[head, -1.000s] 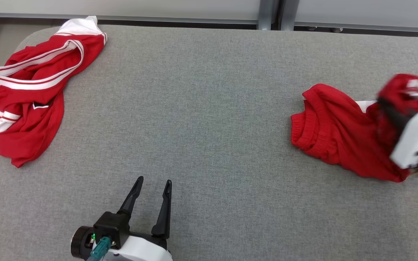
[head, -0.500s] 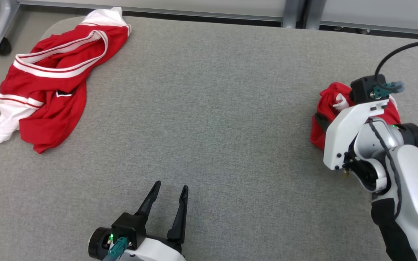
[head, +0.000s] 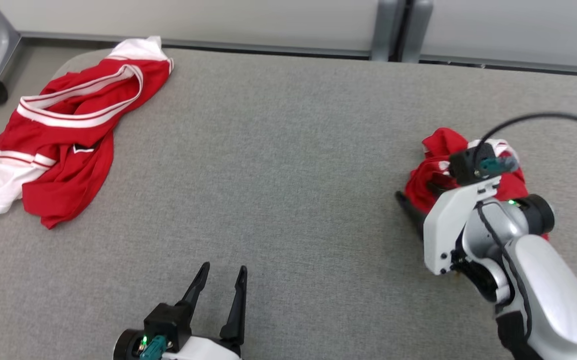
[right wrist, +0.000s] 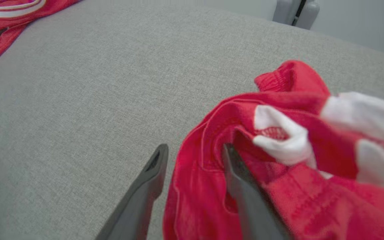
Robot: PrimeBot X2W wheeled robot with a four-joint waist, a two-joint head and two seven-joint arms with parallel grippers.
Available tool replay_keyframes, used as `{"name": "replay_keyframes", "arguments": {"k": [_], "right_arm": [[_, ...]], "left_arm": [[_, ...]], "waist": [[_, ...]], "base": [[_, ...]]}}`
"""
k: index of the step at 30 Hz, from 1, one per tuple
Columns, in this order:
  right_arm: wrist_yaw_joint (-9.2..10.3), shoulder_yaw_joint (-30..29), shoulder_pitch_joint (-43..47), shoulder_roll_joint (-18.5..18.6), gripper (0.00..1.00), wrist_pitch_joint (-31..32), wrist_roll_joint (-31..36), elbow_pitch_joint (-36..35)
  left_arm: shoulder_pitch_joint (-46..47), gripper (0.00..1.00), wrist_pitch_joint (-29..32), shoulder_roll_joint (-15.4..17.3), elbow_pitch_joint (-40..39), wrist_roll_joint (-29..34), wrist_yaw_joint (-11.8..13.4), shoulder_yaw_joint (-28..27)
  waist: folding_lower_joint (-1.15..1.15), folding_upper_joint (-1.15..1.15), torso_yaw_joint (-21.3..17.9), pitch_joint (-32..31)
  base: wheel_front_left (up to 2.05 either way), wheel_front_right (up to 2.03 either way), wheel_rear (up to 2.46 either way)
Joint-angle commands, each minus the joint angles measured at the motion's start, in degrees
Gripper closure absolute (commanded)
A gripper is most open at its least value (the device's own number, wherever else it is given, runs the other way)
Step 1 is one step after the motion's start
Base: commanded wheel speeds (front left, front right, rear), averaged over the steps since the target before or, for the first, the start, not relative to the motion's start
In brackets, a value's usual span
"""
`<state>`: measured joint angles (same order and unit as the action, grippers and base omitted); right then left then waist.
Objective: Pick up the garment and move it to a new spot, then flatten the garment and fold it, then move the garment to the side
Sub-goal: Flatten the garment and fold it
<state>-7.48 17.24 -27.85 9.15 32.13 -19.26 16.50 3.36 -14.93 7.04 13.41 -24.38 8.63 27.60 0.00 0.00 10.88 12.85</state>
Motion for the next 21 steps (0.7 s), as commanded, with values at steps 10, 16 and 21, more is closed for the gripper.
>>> {"name": "replay_keyframes", "arguments": {"k": [10,16,21], "right_arm": [[-0.02,2.4,13.6,6.37,0.0,-11.02,-1.37,-15.65],[-0.02,-5.16,24.74,7.01,0.0,-24.72,2.56,-19.02],[-0.02,-13.8,32.46,4.09,0.0,-37.7,8.31,-14.0]], "left_arm": [[-5.76,0.0,-0.32,1.37,-1.17,-0.73,1.08,-3.59],[-9.63,0.0,-0.33,1.64,-3.71,0.11,1.62,-6.98],[-12.28,0.0,-0.33,0.98,-6.29,2.5,1.25,-10.58]], "waist": [[0.0,0.0,-4.88,-7.98],[0.0,0.0,-6.75,-11.83],[0.0,0.0,-7.74,-14.47]], "base": [[0.0,0.0,0.0],[0.0,0.0,0.0],[0.0,0.0,0.0]]}}
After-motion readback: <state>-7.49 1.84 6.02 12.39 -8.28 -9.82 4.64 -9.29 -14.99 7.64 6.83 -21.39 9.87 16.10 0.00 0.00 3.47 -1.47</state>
